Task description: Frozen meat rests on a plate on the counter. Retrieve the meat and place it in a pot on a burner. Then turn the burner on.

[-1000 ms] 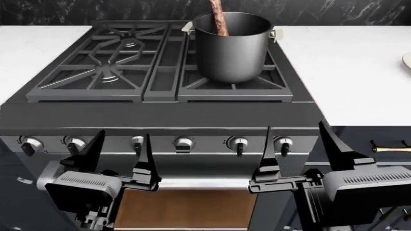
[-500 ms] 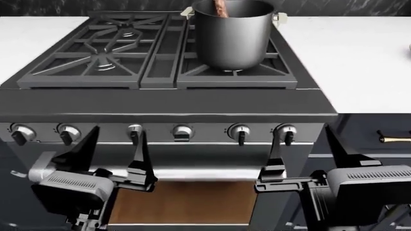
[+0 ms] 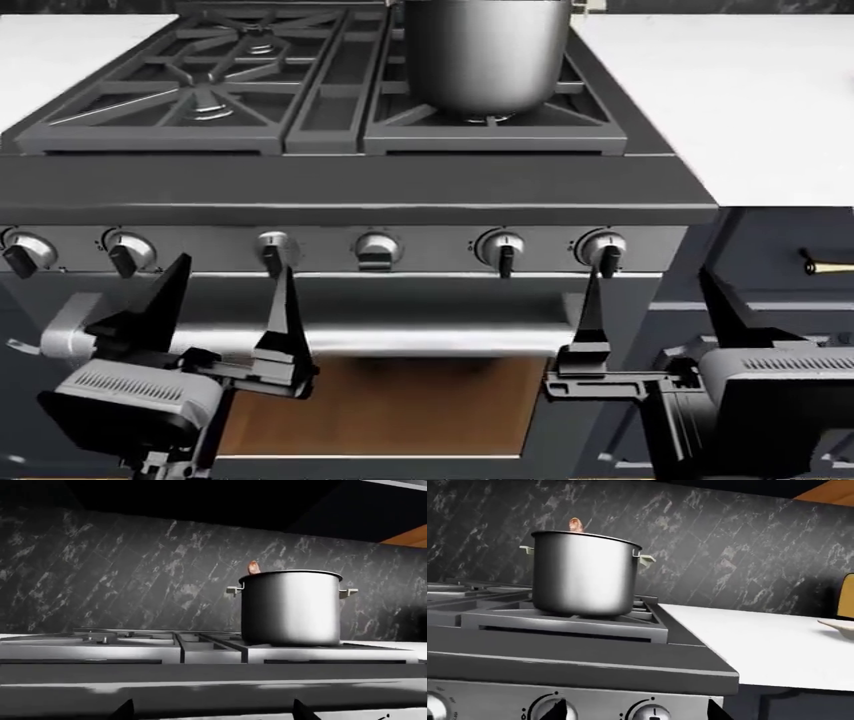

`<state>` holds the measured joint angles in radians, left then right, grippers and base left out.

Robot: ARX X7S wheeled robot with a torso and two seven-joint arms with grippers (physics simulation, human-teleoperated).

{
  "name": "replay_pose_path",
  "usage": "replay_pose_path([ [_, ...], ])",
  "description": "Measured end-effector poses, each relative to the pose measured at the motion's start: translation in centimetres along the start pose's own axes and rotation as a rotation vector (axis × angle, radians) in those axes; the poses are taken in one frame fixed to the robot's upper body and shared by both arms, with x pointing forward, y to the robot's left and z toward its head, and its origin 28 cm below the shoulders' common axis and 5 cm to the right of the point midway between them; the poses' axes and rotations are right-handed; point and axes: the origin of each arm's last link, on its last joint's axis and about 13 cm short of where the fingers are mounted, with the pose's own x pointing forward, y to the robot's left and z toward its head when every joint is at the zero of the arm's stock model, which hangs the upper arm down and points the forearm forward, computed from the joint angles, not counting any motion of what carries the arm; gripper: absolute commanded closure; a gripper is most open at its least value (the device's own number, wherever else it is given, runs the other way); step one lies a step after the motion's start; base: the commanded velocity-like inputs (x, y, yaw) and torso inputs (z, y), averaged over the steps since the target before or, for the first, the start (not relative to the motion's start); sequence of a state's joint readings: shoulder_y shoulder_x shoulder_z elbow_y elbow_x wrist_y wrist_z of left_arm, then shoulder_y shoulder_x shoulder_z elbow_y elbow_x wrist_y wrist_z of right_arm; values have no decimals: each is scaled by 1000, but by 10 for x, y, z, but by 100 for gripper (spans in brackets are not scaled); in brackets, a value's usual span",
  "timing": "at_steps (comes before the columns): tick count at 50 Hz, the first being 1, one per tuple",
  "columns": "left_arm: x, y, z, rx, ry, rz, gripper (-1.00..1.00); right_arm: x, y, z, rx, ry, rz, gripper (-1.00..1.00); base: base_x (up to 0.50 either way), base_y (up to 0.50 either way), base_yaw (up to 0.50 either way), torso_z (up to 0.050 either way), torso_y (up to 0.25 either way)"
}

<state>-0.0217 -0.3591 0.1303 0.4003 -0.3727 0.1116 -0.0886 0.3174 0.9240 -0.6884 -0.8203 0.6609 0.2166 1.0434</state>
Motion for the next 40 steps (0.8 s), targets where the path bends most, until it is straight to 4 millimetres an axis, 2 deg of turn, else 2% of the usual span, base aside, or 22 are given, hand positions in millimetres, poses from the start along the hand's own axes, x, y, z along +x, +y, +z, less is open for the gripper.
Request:
replay_pose_path([
  [27,-1,0,1,-12,-13,-5,-100,-1,-2,4,-2,29,-33,-100,0,0,0,-50,0],
  [40,-1,0,2,-30,-23,3,-100,1,-2,6,2,26,-36,-100,0,0,0,-4,0],
])
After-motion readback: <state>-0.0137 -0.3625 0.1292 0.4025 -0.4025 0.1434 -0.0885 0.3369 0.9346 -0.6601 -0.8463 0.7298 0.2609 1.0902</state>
